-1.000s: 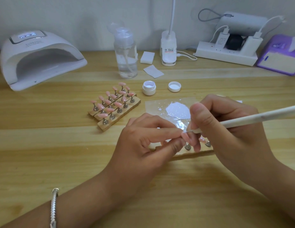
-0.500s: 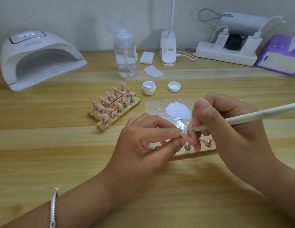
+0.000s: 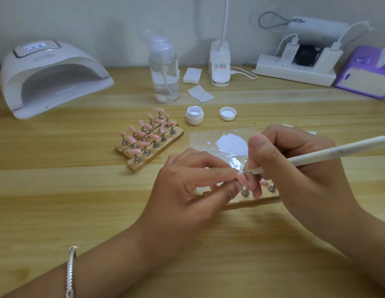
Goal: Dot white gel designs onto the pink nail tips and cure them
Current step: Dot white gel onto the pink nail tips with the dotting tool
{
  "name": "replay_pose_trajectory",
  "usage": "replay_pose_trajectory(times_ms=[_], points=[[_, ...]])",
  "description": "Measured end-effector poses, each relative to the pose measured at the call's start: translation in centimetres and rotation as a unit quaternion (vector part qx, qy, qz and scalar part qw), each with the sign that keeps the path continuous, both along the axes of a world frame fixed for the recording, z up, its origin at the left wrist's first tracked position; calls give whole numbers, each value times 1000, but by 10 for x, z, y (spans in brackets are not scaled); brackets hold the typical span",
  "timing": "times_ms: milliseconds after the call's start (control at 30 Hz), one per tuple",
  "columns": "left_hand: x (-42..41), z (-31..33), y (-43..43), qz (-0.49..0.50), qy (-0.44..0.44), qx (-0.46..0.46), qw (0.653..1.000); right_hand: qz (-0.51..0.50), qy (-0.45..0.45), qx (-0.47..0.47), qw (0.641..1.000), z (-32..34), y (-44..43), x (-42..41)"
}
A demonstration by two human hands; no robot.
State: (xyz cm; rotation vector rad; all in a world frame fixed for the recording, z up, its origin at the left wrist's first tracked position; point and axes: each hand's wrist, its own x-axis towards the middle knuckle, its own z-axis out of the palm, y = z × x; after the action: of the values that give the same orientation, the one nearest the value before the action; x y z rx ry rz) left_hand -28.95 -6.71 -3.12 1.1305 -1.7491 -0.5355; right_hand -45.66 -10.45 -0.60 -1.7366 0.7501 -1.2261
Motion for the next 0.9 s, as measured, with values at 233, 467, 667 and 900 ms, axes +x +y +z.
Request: replay_pose_trajectory(times_ms=[233, 467, 667, 900], points=[[-1, -1, 0, 5, -2, 7, 1000, -2, -19, 14, 1000, 2, 1, 1], [-2, 0, 0, 6, 3, 3, 1000, 7, -20, 15, 1000, 1, 0, 1], [0, 0, 0, 6, -2, 6, 1000, 3, -17, 19, 1000, 1, 0, 0], [0, -3, 0, 2, 18, 4, 1000, -34, -58, 29, 997, 7, -6, -2]])
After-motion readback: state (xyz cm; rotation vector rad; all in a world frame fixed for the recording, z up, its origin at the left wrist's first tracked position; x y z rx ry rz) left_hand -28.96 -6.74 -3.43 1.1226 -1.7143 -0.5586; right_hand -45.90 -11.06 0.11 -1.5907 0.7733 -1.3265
